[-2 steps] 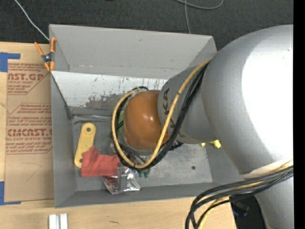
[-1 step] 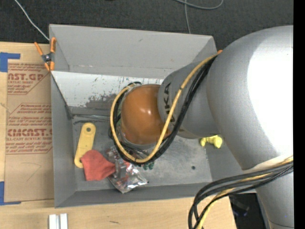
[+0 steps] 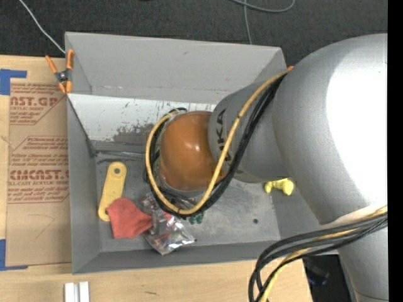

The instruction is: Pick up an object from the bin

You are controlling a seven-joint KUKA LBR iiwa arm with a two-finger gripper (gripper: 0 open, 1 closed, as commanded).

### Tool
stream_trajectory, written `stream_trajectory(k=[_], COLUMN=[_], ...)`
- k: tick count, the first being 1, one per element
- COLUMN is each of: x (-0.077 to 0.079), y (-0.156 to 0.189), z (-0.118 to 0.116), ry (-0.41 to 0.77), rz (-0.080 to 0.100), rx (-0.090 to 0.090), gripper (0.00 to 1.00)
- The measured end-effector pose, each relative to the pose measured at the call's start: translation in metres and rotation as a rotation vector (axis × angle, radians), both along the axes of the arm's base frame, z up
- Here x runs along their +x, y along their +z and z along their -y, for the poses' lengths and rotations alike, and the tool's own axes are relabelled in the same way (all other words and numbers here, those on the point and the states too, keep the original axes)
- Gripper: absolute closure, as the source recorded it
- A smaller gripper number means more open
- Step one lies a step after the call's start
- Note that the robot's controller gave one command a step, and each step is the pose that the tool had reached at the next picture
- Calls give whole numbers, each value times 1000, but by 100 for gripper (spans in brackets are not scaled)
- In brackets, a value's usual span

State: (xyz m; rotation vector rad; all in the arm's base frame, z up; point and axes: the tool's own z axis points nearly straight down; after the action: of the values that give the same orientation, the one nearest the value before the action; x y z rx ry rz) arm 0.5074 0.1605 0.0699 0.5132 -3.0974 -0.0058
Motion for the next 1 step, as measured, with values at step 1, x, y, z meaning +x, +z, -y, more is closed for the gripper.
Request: stream_trajectory(k=[1], x=[-2], y=[0], z=[0], ry=[-11], rz=[0], rx=[0], gripper=[100])
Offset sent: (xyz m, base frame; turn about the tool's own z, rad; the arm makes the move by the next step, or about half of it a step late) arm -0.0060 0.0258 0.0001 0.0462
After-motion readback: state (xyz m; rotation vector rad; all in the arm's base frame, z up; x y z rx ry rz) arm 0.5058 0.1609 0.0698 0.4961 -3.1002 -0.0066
